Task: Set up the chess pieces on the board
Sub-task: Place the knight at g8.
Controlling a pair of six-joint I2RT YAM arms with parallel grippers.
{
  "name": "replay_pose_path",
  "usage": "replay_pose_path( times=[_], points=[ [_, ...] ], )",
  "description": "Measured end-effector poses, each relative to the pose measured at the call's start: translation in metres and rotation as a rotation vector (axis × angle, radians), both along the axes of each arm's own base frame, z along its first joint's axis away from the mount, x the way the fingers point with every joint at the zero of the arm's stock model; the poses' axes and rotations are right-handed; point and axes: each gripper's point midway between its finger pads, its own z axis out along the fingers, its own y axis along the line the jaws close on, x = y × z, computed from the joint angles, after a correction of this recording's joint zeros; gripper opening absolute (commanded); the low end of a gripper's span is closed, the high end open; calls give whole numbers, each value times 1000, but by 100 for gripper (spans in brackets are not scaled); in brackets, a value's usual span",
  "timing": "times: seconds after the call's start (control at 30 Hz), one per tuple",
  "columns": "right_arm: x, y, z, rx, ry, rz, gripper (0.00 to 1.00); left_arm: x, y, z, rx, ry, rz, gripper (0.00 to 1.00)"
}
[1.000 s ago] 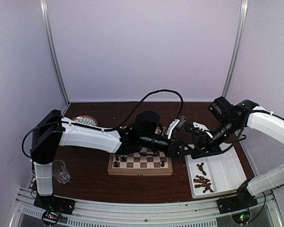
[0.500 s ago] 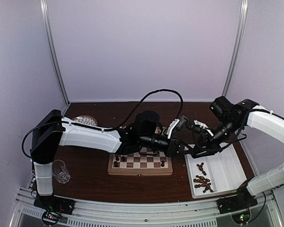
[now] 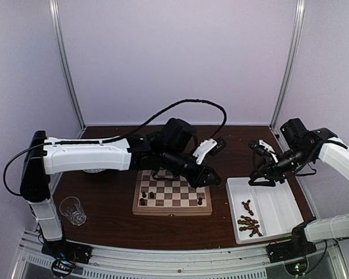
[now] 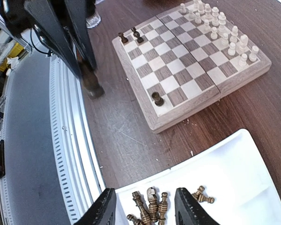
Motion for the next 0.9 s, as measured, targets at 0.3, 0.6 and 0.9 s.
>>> replay_pose_path(
  times=[0.3,0.6,0.9],
  points=[
    [22,-15,-21,-101,-86,-102,47,10,83,-25,354,-137,90,0],
    [28,-18,-28,-122,-93,-121,47,21,177,-104,667,-39,192,0],
    [29,-18,-29,-125,-89,-121,47,33,195,-114,719,-20,265,0]
  ],
)
